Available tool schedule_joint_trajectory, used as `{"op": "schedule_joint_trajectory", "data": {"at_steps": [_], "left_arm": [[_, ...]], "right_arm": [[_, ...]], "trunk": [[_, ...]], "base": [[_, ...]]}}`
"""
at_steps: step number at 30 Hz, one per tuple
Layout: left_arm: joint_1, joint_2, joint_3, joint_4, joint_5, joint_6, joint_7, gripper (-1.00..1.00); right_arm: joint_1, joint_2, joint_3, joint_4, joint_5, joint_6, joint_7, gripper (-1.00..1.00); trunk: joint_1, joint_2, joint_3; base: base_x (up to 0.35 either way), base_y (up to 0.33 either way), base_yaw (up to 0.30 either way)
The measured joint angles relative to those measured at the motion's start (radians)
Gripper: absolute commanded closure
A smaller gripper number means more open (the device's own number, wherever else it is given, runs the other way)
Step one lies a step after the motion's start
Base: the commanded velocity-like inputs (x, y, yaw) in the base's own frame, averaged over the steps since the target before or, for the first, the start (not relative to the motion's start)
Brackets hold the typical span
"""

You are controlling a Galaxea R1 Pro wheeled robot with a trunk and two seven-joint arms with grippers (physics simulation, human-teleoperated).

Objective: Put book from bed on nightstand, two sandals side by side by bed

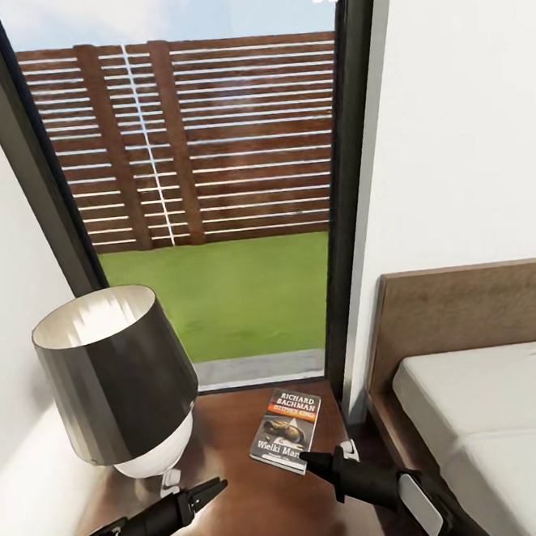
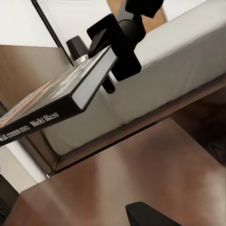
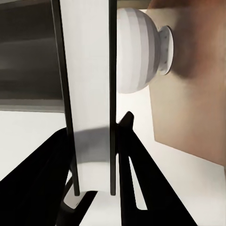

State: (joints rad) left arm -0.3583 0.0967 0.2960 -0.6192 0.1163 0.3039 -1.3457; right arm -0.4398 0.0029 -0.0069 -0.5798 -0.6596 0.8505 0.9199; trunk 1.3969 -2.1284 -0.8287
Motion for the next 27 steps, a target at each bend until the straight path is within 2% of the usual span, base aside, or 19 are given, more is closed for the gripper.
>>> {"op": "schedule_joint_trajectory", "data": {"at_steps": [4,8,11,22,27], "left_arm": [[0.0,0.0,0.0,-0.006,0.003,0.006,-0.012,-1.0],[0.0,0.004,0.001,-0.007,0.004,0.014,-0.104,-1.0],[0.0,0.005,0.002,-0.007,0.004,0.027,-0.13,-1.0],[-0.001,0.007,0.003,-0.014,0.005,0.051,-0.143,-1.0],[-0.004,0.007,0.004,-0.078,0.003,0.077,-0.142,-1.0]], "right_arm": [[0.0,0.0,0.0,0.0,0.0,0.0,0.0,1.0],[0.0,0.0,0.0,0.0,0.0,0.0,0.0,1.0],[0.0,0.0,0.0,0.0,0.0,0.0,0.0,1.0],[0.0,0.007,0.0,0.0,0.0,0.0,0.0,1.0],[0.0,0.008,0.0,0.0,0.0,0.0,0.0,1.0]], "trunk": [[0.0,0.0,0.0],[0.0,0.0,0.0],[0.0,0.0,0.0],[0.0,0.0,0.0],[0.0,0.0,0.0]], "base": [[0.0,0.0,0.0],[0.0,0.0,0.0],[0.0,0.0,0.0],[0.0,0.0,0.0],[0.0,0.0,0.0]]}}
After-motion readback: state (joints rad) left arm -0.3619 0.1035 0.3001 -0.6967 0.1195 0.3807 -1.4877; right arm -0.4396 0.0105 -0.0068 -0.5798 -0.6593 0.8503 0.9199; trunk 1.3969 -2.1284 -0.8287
